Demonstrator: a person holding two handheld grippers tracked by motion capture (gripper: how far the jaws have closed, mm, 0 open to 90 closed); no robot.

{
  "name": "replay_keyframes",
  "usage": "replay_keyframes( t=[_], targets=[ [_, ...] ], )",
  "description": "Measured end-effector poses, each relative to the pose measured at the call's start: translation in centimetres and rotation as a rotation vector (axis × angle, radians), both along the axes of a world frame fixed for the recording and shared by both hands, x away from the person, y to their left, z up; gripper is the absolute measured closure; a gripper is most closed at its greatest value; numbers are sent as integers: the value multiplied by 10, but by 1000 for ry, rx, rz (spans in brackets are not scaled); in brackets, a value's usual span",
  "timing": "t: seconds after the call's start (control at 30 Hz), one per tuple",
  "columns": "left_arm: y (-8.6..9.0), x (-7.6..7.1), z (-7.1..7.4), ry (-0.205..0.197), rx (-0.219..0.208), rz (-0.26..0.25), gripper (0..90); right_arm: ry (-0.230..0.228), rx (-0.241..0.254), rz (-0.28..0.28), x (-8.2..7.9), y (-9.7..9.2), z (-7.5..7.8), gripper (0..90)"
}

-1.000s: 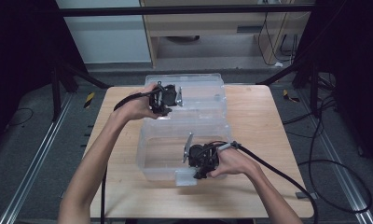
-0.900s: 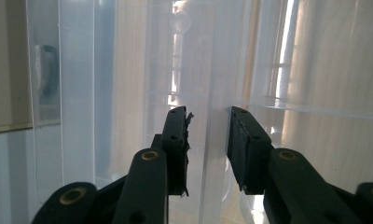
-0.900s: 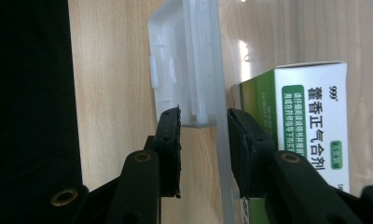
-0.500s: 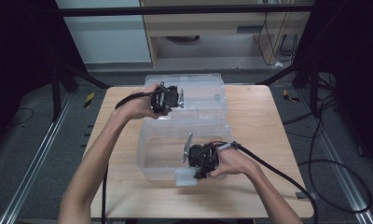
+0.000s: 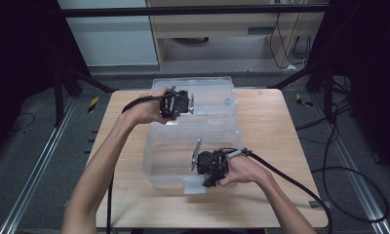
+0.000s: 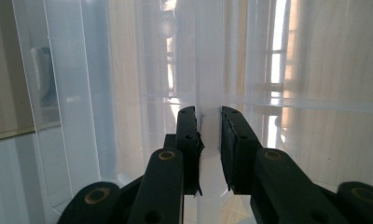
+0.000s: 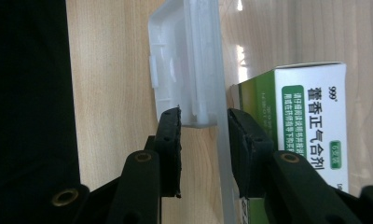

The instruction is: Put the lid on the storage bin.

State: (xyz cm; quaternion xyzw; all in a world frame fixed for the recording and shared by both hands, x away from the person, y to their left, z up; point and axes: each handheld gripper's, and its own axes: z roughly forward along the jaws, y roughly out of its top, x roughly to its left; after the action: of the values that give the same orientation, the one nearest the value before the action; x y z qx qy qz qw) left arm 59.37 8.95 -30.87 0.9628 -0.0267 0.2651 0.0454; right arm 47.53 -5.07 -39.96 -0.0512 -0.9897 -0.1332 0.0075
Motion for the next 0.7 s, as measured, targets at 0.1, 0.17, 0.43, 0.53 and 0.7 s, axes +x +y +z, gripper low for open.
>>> replay_keyframes(
  t=[0.1,0.17,0.43,0.53,0.7],
  targets=[
    [0,-2,1,0,-4,-3,784,-3,-2,-7,0,1,0,666],
    [1,-3,1,0,-5,-5,788,-1,-2,-1,0,1,0,667],
    [1,-6,3,-3,-11,-17,801,-7,-2,-2,0,1,0,668],
    [1,-7,3,-6,-15,-22,805,-8,1,-2,0,1,0,668],
    [0,-11,6,-3,-8,-26,812,-6,-2,-7,0,1,0,668]
  ],
)
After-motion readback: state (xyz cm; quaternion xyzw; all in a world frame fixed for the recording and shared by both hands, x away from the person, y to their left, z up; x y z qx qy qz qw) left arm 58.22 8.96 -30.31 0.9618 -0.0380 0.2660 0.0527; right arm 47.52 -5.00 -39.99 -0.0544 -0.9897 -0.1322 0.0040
